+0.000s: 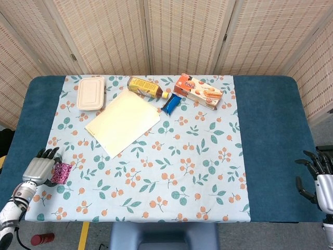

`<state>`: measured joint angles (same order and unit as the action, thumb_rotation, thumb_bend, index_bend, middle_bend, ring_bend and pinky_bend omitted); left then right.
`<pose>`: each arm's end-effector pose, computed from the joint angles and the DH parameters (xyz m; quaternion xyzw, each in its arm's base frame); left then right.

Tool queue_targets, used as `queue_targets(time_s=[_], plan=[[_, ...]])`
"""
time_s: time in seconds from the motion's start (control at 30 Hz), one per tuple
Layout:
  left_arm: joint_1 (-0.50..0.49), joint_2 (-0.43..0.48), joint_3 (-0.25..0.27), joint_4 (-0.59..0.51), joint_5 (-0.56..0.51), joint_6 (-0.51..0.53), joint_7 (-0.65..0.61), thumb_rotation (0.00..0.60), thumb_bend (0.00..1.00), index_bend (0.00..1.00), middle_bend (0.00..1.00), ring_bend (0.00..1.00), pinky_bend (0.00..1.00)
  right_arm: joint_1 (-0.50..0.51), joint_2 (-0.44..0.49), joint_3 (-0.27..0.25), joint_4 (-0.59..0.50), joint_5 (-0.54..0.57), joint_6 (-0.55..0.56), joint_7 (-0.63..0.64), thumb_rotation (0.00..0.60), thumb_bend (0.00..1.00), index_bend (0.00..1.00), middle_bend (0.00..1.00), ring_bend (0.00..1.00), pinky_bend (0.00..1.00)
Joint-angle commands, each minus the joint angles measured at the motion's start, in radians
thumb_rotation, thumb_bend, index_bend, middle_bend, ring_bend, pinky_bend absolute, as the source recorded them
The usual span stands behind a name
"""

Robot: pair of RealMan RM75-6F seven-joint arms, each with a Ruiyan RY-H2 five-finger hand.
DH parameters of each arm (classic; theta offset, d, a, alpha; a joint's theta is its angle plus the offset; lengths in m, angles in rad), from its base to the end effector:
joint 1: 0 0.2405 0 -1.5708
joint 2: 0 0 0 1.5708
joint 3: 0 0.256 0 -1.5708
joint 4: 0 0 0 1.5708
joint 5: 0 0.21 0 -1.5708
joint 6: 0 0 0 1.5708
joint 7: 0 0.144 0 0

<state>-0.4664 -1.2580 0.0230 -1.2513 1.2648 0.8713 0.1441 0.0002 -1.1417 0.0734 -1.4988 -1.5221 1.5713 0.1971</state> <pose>-0.3575 0.2905 0.0925 -0.7414 -0.3871 -0.1487 0.5277 -0.3351 -0.1588 0.1764 0.5407 -0.4030 0.4342 0.5972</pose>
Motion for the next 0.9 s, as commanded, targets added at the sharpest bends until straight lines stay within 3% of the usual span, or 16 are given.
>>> queue_targets(time_s=[0.03, 0.7, 0.9], plan=[[-0.001, -0.007, 0.003, 0.020, 0.011, -0.006, -0.015, 0.600, 0.11, 0.32, 0.00, 0.00, 0.00, 0.001, 0.000, 0.000, -0.001, -0.001, 0.000, -0.001, 0.600, 0.50, 0.30, 0.17, 0.00, 0.00], [-0.006, -0.027, 0.009, 0.066, 0.047, -0.026, -0.042, 0.600, 0.11, 0.28, 0.00, 0.00, 0.00, -0.003, -0.002, 0.000, -0.006, 0.003, 0.003, -0.009, 0.600, 0.50, 0.30, 0.17, 0.00, 0.00], [-0.008, -0.023, 0.006, 0.053, 0.023, -0.043, -0.013, 0.600, 0.11, 0.19, 0.00, 0.00, 0.00, -0.003, -0.003, 0.001, -0.004, 0.005, 0.003, -0.008, 0.600, 0.50, 0.30, 0.17, 0.00, 0.00]])
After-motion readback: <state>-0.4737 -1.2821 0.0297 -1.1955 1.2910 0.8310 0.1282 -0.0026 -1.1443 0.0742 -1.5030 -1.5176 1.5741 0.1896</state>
